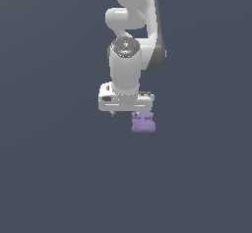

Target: Pick up the object and move it to a goal position.

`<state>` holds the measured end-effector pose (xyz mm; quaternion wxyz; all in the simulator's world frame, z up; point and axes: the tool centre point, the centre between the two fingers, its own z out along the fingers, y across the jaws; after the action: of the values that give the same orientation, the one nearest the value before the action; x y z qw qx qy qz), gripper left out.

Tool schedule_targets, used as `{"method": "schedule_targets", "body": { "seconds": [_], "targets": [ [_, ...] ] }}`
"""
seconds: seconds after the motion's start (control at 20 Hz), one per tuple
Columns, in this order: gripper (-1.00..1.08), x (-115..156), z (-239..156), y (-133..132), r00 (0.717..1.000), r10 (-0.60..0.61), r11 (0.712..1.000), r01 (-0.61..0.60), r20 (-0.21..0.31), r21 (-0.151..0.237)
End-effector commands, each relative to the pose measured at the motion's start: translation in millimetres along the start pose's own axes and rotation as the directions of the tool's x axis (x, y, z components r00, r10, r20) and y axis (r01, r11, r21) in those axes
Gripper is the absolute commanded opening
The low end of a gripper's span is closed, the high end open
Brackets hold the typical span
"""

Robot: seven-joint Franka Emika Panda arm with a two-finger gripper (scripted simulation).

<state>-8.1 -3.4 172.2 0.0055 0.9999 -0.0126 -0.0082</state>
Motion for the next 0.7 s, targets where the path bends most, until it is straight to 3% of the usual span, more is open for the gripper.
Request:
{"method": "schedule_targets", "body": {
  "seconds": [0.0, 0.65],
  "targets": [
    [1.00, 0.0, 0.0, 0.0, 1.000, 0.000, 1.000, 0.000, 0.000, 0.000],
    [1.00, -7.2, 12.3, 19.9, 0.998, 0.046, 0.999, -0.047, 0.034, 0.020]
  ]
}}
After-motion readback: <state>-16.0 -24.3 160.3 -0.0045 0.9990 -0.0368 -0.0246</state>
